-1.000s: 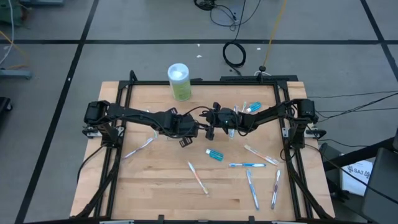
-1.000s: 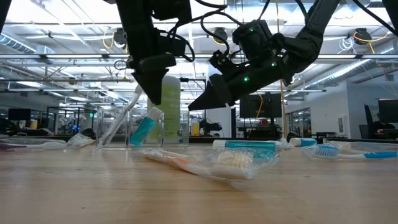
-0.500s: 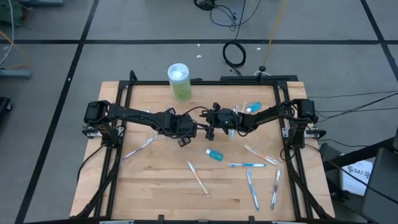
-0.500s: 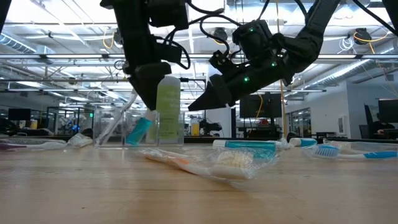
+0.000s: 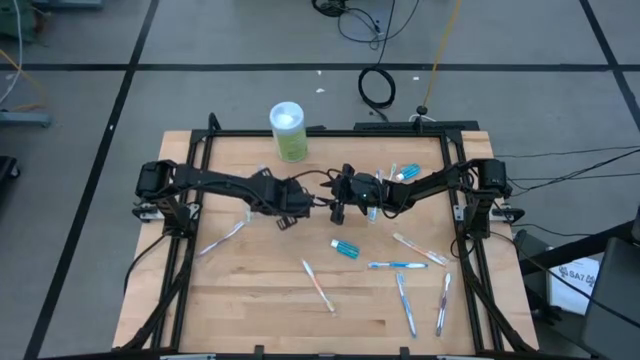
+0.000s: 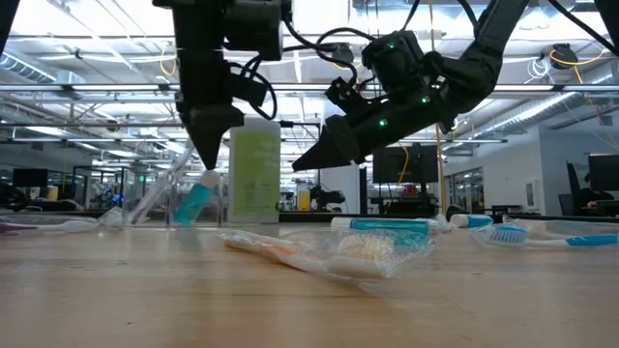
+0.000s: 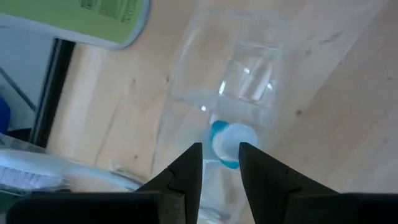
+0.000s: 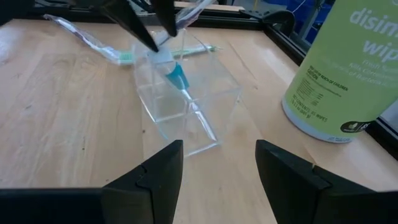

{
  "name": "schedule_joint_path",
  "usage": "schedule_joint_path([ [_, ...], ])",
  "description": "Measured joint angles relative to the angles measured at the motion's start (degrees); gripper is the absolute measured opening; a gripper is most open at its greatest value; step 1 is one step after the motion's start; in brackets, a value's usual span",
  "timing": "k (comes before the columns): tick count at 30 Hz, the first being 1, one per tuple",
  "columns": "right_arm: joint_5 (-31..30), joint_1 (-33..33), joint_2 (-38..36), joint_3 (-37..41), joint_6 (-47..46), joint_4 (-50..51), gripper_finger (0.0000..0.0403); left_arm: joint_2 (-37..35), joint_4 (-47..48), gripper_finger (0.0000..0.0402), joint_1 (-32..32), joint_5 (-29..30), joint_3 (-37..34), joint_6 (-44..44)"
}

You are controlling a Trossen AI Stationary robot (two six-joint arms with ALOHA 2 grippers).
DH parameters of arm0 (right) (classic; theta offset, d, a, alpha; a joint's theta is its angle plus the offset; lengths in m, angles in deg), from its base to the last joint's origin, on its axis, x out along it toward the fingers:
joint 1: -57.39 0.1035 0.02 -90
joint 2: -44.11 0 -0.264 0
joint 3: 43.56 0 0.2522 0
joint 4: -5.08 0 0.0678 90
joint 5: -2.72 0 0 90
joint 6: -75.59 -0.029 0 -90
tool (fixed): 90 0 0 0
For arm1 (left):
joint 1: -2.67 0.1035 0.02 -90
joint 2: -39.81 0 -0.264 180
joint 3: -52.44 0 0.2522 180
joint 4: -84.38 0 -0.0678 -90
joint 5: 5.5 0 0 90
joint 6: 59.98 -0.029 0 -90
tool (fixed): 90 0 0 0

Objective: Pick & Place toothbrushing station
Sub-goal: Adjust the blue mouthwash

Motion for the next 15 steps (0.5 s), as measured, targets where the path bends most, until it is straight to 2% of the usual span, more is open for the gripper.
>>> schedule_joint_path([
  [7, 0.00, -0.35, 0.02, 0.00, 0.11, 0.04, 0.0196, 0.00, 5.13, 0.0111, 1.09, 0.21, 0.00, 0.59],
  [15, 0.05, -0.52, 0.02, 0.00, 0.13, 0.13, 0.0196, 0.00, 15.74, 0.0111, 2.39, 2.78, 0.00, 4.95],
])
